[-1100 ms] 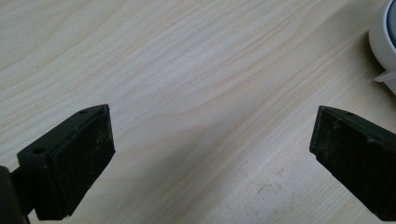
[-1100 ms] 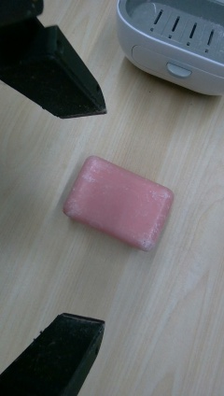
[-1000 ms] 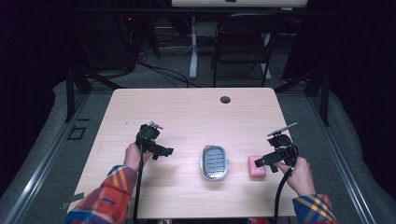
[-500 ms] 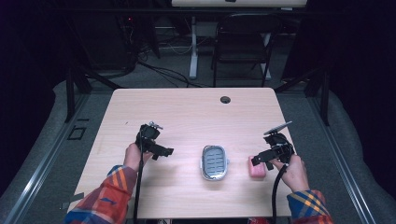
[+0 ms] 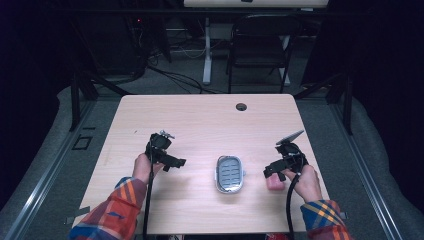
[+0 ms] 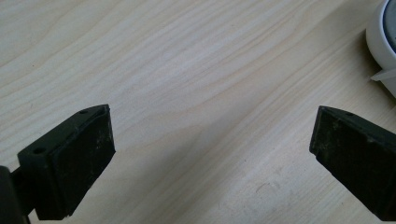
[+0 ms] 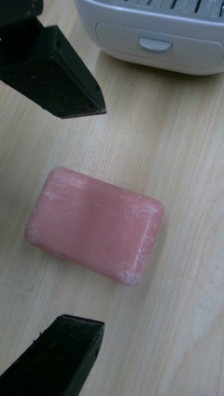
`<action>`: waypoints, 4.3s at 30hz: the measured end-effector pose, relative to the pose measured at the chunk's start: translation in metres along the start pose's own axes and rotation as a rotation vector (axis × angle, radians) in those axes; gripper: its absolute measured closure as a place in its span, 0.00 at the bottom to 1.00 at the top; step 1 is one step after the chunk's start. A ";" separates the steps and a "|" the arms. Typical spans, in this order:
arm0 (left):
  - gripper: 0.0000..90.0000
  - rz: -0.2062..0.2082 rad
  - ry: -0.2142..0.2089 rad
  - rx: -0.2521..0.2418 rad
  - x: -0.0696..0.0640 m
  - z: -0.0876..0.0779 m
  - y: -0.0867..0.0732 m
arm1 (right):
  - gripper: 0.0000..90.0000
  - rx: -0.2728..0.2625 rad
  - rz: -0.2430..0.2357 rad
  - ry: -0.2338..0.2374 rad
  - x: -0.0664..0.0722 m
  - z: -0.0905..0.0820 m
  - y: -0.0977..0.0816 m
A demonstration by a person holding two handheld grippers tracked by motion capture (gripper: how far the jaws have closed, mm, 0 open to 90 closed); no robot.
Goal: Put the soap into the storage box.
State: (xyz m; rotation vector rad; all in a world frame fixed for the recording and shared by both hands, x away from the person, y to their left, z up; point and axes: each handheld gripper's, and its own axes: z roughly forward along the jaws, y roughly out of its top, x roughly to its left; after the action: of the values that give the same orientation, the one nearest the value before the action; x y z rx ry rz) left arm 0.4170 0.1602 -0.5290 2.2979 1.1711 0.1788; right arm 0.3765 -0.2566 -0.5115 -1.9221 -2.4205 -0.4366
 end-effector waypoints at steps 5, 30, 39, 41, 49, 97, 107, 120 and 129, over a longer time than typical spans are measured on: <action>0.00 -0.002 -0.002 -0.001 0.000 0.000 0.000 | 0.00 0.015 0.000 -0.021 0.001 0.006 0.003; 0.00 -0.001 -0.006 0.002 -0.001 0.000 0.000 | 0.16 0.064 -0.016 -0.070 0.001 0.027 0.005; 0.00 0.005 -0.013 0.001 -0.001 0.000 0.000 | 0.30 0.102 -0.050 -0.095 0.003 0.033 0.007; 0.00 0.001 -0.015 0.002 -0.001 0.000 0.000 | 0.33 0.107 -0.054 -0.095 0.003 0.033 0.007; 0.00 0.003 -0.011 0.002 -0.002 0.001 0.000 | 0.38 0.100 -0.048 -0.092 0.003 0.035 0.006; 0.00 0.009 -0.022 0.005 -0.002 0.001 0.000 | 0.41 0.021 -0.078 -0.055 0.003 0.016 0.003; 0.00 0.008 -0.020 0.004 -0.002 0.000 0.001 | 0.41 0.083 -0.171 -0.084 0.013 -0.007 0.009; 0.00 0.009 -0.023 -0.001 -0.003 0.000 0.001 | 0.41 0.067 -0.210 -0.080 0.023 -0.029 0.021; 0.00 0.010 -0.026 -0.002 -0.003 0.000 0.001 | 0.41 0.070 -0.246 -0.083 0.034 -0.037 0.031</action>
State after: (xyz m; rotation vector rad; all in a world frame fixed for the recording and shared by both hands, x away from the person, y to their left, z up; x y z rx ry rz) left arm 0.4157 0.1578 -0.5283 2.2981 1.1464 0.1529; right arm 0.3924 -0.2269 -0.4630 -1.6541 -2.6987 -0.2779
